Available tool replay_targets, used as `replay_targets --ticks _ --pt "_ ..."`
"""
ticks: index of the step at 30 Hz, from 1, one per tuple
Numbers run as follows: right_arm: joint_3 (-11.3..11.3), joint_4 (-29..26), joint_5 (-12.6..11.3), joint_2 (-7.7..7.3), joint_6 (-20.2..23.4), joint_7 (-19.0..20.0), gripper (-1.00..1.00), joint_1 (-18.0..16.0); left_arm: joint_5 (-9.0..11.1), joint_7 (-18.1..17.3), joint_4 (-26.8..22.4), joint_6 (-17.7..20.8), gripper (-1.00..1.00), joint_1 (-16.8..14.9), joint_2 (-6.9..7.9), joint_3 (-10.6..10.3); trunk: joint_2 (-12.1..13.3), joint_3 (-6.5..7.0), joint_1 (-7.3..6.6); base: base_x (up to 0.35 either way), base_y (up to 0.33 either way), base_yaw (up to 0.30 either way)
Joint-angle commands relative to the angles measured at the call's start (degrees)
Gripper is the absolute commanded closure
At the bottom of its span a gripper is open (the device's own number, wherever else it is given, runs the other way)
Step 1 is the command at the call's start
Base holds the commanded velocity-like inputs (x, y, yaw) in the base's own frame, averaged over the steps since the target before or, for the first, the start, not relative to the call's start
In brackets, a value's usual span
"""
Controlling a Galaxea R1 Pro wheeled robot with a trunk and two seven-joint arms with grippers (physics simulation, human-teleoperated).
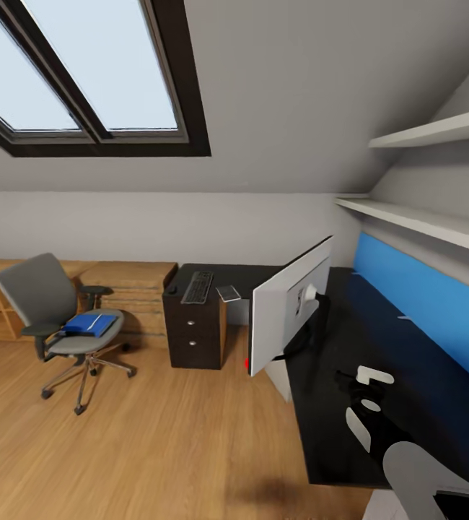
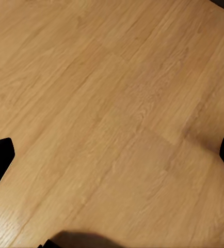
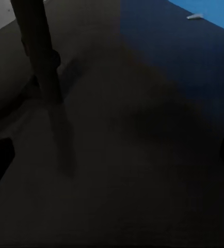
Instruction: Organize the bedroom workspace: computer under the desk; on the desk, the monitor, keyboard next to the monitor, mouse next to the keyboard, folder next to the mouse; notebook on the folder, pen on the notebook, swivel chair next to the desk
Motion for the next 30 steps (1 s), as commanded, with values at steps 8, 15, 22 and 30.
replay_targets --ticks 8,15,22,30 --pt "0.0 0.1 -0.6 0.09 -0.4 0.0 -1.0 -0.1 -0.5 0.4 0.0 -0.4 -1.0 0.0 0.1 -0.4 -0.1 0.03 0.02 -0.004 0.037 -0.177" --pt "0.0 0.1 -0.6 0.1 -0.4 0.0 -1.0 -0.1 -2.5 0.5 0.1 -0.5 -1.0 0.0 0.1 -0.4 -0.1 0.04 0.02 0.001 0.002 -0.01" --pt "0.0 0.2 -0.6 0.45 -0.4 0.0 -1.0 -0.1 -2.6 0.5 0.5 -0.5 -1.0 0.0 0.1 -0.3 -0.1 0.04 0.02 0.119 0.0 0.004" --pt "0.0 0.2 -0.6 0.46 -0.4 0.0 -1.0 -0.1 -2.6 0.6 1.2 -0.5 -1.0 0.0 0.1 -0.2 -0.1 0.04 0.02 0.023 0.0 0.091"
